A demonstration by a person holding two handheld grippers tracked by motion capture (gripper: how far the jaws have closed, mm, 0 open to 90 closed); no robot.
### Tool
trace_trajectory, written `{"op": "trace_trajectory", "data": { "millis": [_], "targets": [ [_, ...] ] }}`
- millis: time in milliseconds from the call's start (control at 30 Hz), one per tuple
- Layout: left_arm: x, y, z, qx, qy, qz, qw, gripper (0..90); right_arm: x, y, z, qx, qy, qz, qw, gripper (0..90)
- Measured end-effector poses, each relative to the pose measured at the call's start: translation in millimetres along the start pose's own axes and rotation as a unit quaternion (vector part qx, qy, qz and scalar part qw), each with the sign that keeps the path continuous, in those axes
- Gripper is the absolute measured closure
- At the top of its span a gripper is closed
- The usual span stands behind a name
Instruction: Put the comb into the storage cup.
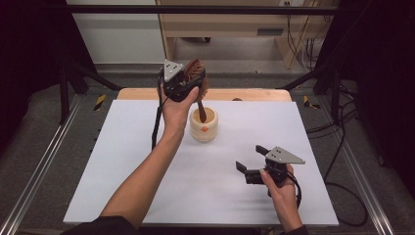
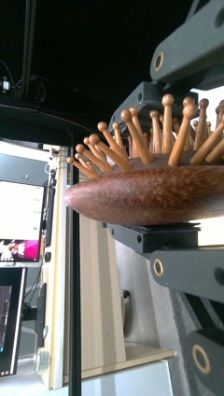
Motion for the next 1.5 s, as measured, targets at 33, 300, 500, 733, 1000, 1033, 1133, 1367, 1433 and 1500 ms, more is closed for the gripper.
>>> {"op": "trace_trajectory", "data": {
  "millis": [33, 300, 500, 733, 1000, 1033, 1133, 1367, 1433, 1500],
  "targets": [
    [-0.3, -0.2, -0.1, 0.0, 0.0, 0.0, 1.0, 49.9, -0.2, 0.1, -0.2, 0.0, -0.001, 0.0, 1.0, 3.4],
    [-1.4, -0.9, -2.4, 0.002, -0.003, 0.001, 1.0, 49.8, 0.2, 0.3, 0.1, -0.002, 0.0, 0.001, 1.0, 3.4],
    [-3.2, 1.2, -5.0, 0.001, -0.006, 0.0, 1.0, 49.8, -0.1, -0.1, -0.3, -0.001, -0.001, 0.003, 1.0, 3.4],
    [-5.9, 4.3, -8.1, 0.001, -0.008, -0.003, 1.0, 49.8, -0.2, -0.1, -0.4, -0.001, -0.001, 0.003, 1.0, 3.3],
    [-8.0, 7.1, -14.8, 0.004, -0.012, -0.004, 0.9999, 49.8, -0.3, -0.4, -0.5, -0.002, -0.001, 0.005, 1.0, 3.3],
    [-8.0, 7.0, -15.7, 0.004, -0.013, -0.005, 0.9999, 49.8, -0.3, -0.4, -0.5, -0.002, -0.001, 0.005, 1.0, 3.3],
    [-8.3, 7.9, -18.0, 0.006, -0.014, -0.005, 0.9999, 49.8, -0.3, -0.4, -0.6, -0.002, -0.002, 0.006, 1.0, 3.3],
    [-9.7, 10.0, -23.7, 0.008, -0.018, -0.007, 0.9998, 49.7, -0.4, -0.7, -1.1, -0.001, -0.004, 0.006, 1.0, 3.3],
    [-10.3, 10.8, -25.2, 0.009, -0.019, -0.008, 0.9998, 49.8, -0.5, -0.7, -1.1, 0.0, -0.004, 0.006, 1.0, 3.3],
    [-11.0, 11.3, -26.3, 0.011, -0.019, -0.008, 0.9997, 49.8, -0.4, -0.8, -1.2, -0.001, -0.005, 0.006, 1.0, 3.3]
  ]
}}
Point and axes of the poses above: each handheld gripper's, and its own axes: x roughly backward along the jaws, z roughly out of its top, y roughly to its right, the point moved 8 cm from there along -x, roughly forward along the jaws, and after that the axes turned 14 degrees about -x, right-handed, at the moved point
